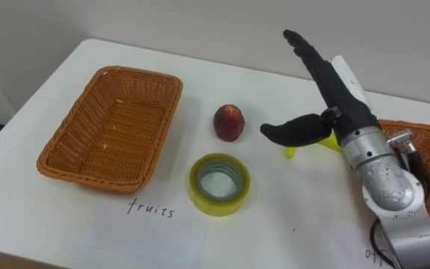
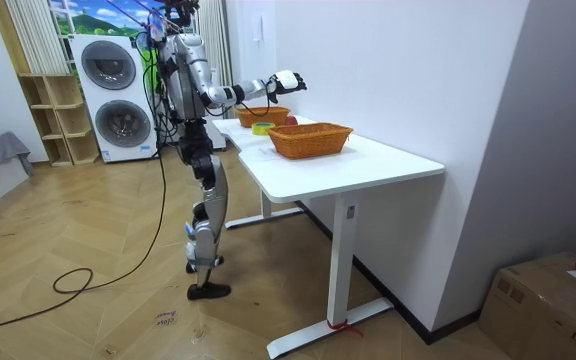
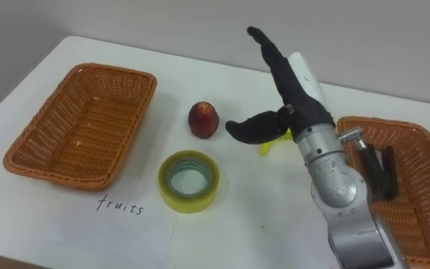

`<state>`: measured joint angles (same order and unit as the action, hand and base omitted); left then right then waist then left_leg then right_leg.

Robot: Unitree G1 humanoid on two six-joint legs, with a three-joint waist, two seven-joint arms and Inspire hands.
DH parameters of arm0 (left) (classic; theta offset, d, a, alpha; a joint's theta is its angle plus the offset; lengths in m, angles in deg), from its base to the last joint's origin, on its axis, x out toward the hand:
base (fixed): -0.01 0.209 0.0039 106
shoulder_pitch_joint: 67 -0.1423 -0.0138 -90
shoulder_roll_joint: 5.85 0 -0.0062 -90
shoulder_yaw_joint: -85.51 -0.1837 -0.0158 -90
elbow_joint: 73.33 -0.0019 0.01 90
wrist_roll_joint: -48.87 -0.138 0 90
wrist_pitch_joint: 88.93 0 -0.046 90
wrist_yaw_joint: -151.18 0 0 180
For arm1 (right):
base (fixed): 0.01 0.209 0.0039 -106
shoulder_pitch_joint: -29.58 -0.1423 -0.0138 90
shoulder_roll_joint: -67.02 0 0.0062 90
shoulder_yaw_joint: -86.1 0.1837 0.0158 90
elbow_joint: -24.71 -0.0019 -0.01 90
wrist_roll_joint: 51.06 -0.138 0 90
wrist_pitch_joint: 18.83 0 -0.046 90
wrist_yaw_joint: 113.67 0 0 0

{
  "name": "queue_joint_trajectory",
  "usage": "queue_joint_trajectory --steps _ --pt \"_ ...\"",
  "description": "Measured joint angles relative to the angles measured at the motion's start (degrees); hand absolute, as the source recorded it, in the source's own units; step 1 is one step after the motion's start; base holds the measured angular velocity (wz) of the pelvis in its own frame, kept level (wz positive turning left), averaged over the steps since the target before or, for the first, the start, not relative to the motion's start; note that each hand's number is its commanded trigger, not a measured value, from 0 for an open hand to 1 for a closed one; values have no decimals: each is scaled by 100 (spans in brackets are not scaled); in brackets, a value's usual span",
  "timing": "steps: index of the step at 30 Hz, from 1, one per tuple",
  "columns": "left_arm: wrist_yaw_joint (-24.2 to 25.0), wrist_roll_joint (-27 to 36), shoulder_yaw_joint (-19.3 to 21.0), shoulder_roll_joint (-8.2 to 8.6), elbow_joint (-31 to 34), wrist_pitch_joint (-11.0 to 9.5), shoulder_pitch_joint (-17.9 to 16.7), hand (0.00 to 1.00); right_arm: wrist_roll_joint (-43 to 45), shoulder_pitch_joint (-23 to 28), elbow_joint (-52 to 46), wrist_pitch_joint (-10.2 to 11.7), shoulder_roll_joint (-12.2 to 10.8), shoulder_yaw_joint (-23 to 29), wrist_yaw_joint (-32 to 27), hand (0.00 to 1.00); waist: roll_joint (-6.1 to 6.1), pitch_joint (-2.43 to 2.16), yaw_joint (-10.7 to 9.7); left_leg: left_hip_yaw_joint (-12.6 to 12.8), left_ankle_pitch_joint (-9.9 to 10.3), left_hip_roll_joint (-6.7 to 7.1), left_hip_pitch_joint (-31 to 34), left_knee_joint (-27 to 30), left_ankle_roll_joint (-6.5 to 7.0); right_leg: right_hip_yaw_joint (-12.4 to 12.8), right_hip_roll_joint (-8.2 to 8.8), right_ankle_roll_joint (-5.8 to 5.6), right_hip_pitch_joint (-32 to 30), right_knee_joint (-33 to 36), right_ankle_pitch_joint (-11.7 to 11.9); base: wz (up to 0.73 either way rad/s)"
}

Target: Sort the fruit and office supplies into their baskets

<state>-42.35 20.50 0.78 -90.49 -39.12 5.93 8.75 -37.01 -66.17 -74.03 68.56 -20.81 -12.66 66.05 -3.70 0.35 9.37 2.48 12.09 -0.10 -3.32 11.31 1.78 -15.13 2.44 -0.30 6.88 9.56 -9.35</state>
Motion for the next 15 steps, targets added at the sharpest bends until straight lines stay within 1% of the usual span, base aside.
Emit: queue_joint_trajectory --steps 4,6,8,11,13,14,15 --pt "1 -12 -6 2 40 3 12 0 -4 0 175 12 -7 -145 -28 0 -1 1 40 -27 0 5 -5 -2 0 -72 9 -2 38 2 -1 3" --pt "0 -9 -21 4 90 9 7 0 -6 -1 211 12 -124 -182 -28 0 -1 2 62 -26 -4 5 -5 3 -1 -73 8 -3 40 0 -1 0" --pt "-7 -10 -129 31 244 20 -42 0 -21 -68 424 23 -338 -227 -47 0 -1 3 60 -34 -13 5 -5 3 -3 -76 9 -3 39 0 -1 0" --pt "-30 -11 -212 94 350 28 -51 0 -11 -96 645 11 -433 -381 -35 0 1 4 64 -45 -19 9 7 7 -5 -85 11 -3 38 -4 -1 0" --pt "-48 -12 -217 103 372 48 -49 0 -10 -97 651 11 -507 -401 -34 0 0 4 43 -110 -28 22 34 15 -9 -140 14 -3 36 -5 -1 11" --pt "-66 -12 -218 108 402 74 -45 0 -13 -98 654 11 -507 -399 -35 0 1 4 50 -118 -32 55 39 14 -8 -168 17 -3 35 -5 -1 12" --pt "-83 -12 -218 110 407 85 -45 0 -14 -98 655 11 -507 -399 -37 0 1 4 53 -122 -32 56 40 13 -8 -173 17 -3 35 -6 -1 7"
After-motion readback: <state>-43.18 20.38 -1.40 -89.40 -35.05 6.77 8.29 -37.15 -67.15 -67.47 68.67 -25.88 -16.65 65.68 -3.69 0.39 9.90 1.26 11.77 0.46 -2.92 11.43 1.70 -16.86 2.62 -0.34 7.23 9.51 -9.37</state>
